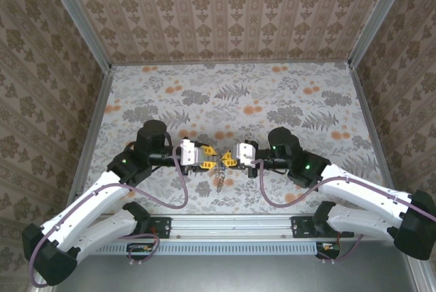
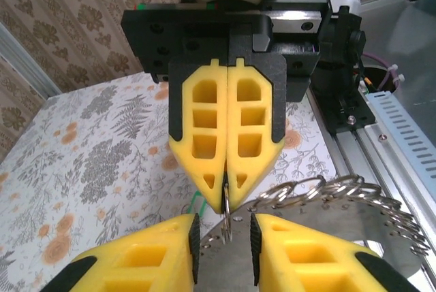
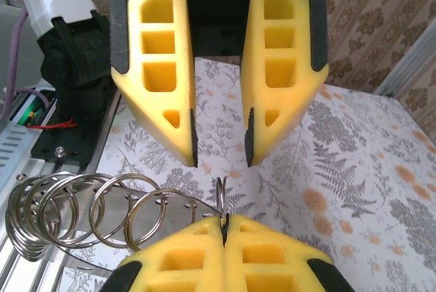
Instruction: Put the keys on the keyring
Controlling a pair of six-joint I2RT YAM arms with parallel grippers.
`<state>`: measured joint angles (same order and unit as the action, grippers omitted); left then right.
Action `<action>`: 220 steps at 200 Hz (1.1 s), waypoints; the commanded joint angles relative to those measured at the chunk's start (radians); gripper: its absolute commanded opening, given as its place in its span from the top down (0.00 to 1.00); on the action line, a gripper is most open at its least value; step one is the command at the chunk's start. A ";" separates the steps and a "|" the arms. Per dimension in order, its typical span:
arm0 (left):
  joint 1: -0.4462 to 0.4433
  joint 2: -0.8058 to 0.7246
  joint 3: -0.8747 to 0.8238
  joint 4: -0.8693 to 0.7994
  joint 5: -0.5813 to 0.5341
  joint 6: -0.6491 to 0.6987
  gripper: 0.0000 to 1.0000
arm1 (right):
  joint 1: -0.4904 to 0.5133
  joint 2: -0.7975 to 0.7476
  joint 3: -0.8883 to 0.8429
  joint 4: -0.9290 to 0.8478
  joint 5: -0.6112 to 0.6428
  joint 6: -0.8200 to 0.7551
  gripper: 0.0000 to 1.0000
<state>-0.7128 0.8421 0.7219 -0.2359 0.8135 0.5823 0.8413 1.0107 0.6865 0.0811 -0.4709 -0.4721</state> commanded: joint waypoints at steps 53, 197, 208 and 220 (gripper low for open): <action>-0.022 0.069 0.032 -0.018 -0.041 0.003 0.71 | 0.004 0.044 0.093 -0.074 0.054 0.000 1.00; -0.046 0.127 0.049 -0.010 -0.071 0.005 0.78 | 0.005 0.072 0.083 -0.037 0.043 0.013 1.00; -0.048 0.132 0.051 -0.013 -0.071 0.010 0.81 | 0.005 0.079 0.088 -0.046 0.046 0.002 1.00; -0.048 0.135 0.056 -0.023 -0.078 0.018 0.84 | 0.007 0.086 0.093 -0.059 0.049 -0.006 1.00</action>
<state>-0.7467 0.9684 0.7315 -0.2497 0.7345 0.5808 0.8413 1.0828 0.7326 0.0063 -0.4210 -0.4683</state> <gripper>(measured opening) 0.191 0.067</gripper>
